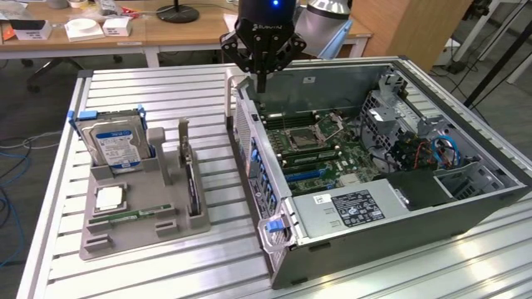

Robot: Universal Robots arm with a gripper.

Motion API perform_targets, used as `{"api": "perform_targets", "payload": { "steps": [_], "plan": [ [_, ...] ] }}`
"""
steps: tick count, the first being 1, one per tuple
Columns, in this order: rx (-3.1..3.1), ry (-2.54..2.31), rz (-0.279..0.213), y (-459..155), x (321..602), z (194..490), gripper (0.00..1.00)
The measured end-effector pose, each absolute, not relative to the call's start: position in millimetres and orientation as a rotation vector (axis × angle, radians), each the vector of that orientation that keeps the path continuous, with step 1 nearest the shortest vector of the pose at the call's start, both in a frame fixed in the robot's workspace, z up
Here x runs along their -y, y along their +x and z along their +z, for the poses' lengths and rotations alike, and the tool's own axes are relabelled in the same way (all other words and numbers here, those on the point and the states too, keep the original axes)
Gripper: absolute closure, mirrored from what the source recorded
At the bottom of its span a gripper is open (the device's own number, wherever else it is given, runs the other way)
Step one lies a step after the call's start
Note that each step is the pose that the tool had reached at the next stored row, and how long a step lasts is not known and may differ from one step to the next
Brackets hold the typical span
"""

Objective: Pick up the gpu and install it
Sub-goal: 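Reach for the gpu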

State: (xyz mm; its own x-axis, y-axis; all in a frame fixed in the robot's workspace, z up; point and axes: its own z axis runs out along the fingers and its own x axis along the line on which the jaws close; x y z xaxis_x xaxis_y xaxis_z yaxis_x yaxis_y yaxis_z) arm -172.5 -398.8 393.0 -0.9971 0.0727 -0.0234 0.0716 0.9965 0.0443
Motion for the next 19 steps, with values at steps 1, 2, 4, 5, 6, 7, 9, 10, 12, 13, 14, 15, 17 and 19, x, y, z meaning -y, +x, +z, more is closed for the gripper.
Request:
{"api": "perform_targets", "payload": {
  "steps": [1,2,4,5,6,7,9,10,12,13,14,15,17,19],
  "plan": [
    [-3.114,0.112,0.068,-172.8,398.8,393.0,0.89],
    [-3.114,0.113,0.068,-173.2,398.8,393.0,0.89],
    [-3.114,0.113,0.068,-173.9,398.8,393.0,0.89],
    [-3.114,0.113,0.068,-174.3,398.8,393.0,0.89],
    [-3.114,0.112,0.068,-174.6,398.8,393.0,0.89],
    [-3.114,0.112,0.068,-174.9,398.8,393.0,0.89],
    [-3.114,0.112,0.068,-175.5,398.8,393.0,0.89],
    [-3.114,0.112,0.068,-175.7,398.8,393.0,0.89],
    [-3.114,0.113,0.068,-176.2,398.8,393.0,0.89],
    [-3.114,0.113,0.068,-176.4,398.8,393.0,0.89],
    [-3.114,0.113,0.068,-176.6,398.8,393.0,0.89],
    [-3.114,0.112,0.068,-176.8,398.8,393.0,0.89],
    [-3.114,0.113,0.068,-177.3,398.8,393.0,0.89],
    [-3.114,0.113,0.068,-178.1,398.8,393.0,0.89]
  ]
}}
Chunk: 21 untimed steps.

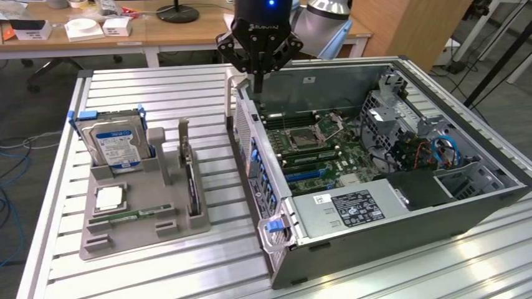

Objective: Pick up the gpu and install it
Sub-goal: 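Reach for the gpu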

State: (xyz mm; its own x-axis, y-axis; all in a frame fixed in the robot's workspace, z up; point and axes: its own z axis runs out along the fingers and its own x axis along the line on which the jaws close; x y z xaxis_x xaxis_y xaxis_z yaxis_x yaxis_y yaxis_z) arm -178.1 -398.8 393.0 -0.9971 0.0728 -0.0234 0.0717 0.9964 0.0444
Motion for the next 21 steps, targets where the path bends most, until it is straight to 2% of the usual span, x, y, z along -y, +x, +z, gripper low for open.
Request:
{"api": "perform_targets", "payload": {
  "steps": [21],
  "plan": [
    [-3.114,0.112,0.068,-188.2,398.9,393.0,0.89]
  ]
}}
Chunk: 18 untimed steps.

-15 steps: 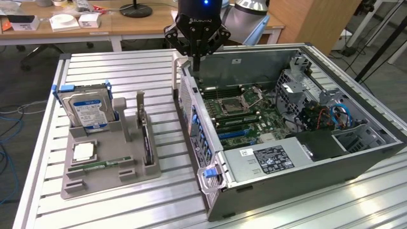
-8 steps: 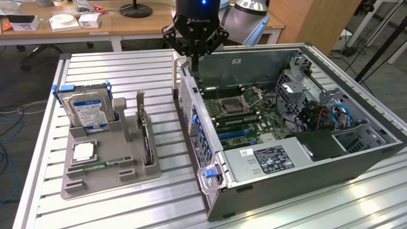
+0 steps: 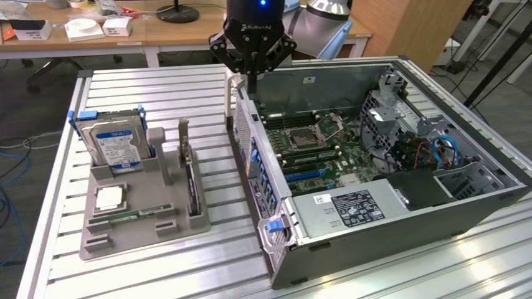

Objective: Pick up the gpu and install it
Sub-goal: 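Reach for the gpu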

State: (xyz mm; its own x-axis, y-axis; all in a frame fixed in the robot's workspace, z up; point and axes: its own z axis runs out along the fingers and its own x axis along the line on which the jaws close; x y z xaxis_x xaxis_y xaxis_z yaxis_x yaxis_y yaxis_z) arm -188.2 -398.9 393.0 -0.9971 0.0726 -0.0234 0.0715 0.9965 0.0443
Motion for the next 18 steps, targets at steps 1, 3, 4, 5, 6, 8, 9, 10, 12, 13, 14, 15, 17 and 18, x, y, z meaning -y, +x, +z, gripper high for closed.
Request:
{"api": "perform_targets", "payload": {
  "steps": [1,3,4,5,6,8,9,10,12,13,14,15,17,18],
  "plan": [
    [-3.114,0.112,0.068,-188.9,398.8,393.0,0.89],
    [-3.114,0.113,0.068,-190.2,398.8,393.0,0.89],
    [-3.114,0.113,0.068,-190.9,398.8,393.0,0.89],
    [-3.114,0.113,0.068,-191.6,398.8,393.0,0.89],
    [-3.114,0.113,0.068,-192.3,398.8,393.0,0.89],
    [-3.114,0.113,0.068,-193.5,398.8,392.9,0.89],
    [-3.114,0.113,0.068,-194.1,398.8,393.0,0.89],
    [-3.114,0.113,0.068,-194.8,398.8,393.0,0.89],
    [-3.114,0.113,0.068,-196.0,398.8,393.0,0.89],
    [-3.114,0.113,0.068,-196.6,398.8,393.0,0.89],
    [-3.114,0.112,0.068,-197.3,398.8,393.0,0.89],
    [-3.114,0.113,0.068,-198.0,398.8,393.0,0.89],
    [-3.114,0.113,0.068,-199.5,398.8,393.0,0.89],
    [-3.114,0.112,0.068,-200.2,398.8,393.0,0.89]
  ]
}}
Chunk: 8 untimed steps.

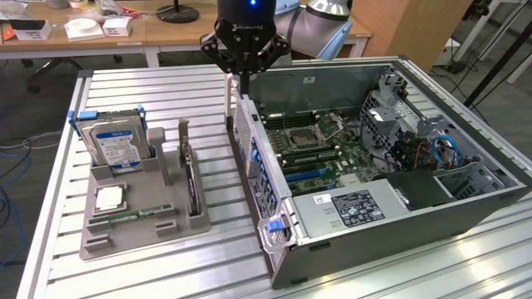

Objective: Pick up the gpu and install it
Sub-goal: 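Reach for the gpu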

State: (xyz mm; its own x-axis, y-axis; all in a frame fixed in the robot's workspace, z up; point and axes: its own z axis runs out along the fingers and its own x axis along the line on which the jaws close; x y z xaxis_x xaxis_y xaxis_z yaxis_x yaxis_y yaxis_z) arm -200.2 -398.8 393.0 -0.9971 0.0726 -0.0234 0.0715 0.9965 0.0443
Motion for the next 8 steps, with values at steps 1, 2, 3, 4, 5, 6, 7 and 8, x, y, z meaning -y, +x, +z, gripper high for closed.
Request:
{"api": "perform_targets", "payload": {
  "steps": [1,2,3,4,5,6,7,8],
  "plan": [
    [-3.114,0.113,0.068,-201.0,398.8,393.0,0.89],
    [-3.114,0.112,0.068,-201.7,398.8,393.0,0.89],
    [-3.114,0.112,0.068,-202.4,398.8,393.0,0.89],
    [-3.114,0.112,0.068,-203.2,398.8,393.0,0.89],
    [-3.114,0.113,0.068,-204.0,398.8,393.0,0.89],
    [-3.114,0.112,0.068,-204.8,398.9,393.0,0.89],
    [-3.114,0.112,0.068,-205.6,398.8,393.0,0.89],
    [-3.114,0.112,0.068,-206.4,398.8,393.0,0.89]
  ]
}}
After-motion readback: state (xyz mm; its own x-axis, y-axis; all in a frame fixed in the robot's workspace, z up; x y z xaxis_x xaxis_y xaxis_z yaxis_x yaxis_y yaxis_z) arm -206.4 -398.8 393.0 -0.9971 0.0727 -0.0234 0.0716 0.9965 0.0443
